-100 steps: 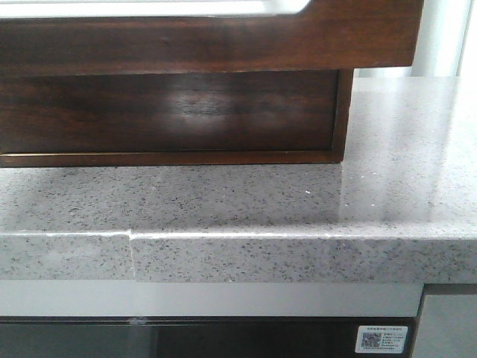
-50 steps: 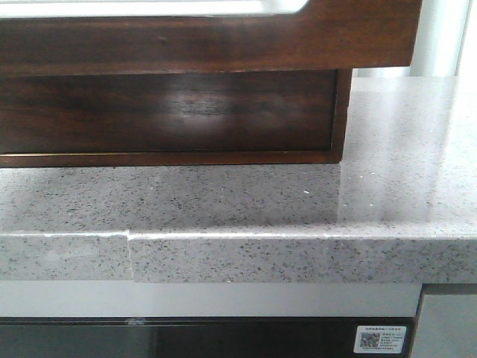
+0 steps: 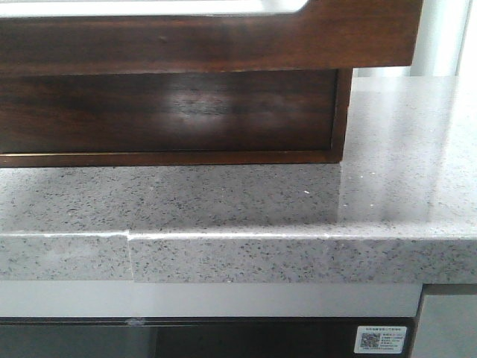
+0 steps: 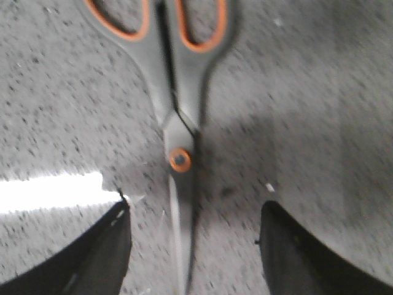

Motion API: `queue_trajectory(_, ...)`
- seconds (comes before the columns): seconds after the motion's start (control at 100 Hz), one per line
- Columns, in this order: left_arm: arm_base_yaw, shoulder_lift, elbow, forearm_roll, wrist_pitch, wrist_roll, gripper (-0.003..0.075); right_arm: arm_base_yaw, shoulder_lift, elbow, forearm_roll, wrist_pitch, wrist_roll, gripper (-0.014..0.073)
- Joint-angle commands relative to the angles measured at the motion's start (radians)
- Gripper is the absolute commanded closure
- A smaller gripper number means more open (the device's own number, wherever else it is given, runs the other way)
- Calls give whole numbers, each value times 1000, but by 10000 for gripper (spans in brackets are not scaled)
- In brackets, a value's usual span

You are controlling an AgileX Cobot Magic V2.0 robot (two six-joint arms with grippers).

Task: Put scissors in drawer with both arms
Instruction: 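Lower the right gripper onto the grey-orange scissors and grasp the blades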

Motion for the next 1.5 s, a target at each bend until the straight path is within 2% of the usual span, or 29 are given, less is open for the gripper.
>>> queue_trajectory(0.0, -8, 14, -32, -21, -74, -2, 334, 15, 16, -78, 6, 1, -21, 228)
queue_trajectory(0.39, -8, 14, -32, -21, -74, -2, 334, 21, 169, -234, 6, 112, -83, 228)
queue_trajectory(1.2, -8, 14, -32, -19, -82, -2, 334, 23, 199, -237, 11, 147, -105, 230)
queue_trajectory(1.27, -8, 14, -32, -19, -82, -2, 334, 23, 199, -237, 13, 153, -105, 260)
queue_trajectory(1.49, -8, 14, -32, -8, -82, -2, 334, 31, 199, -237, 13, 160, -106, 457)
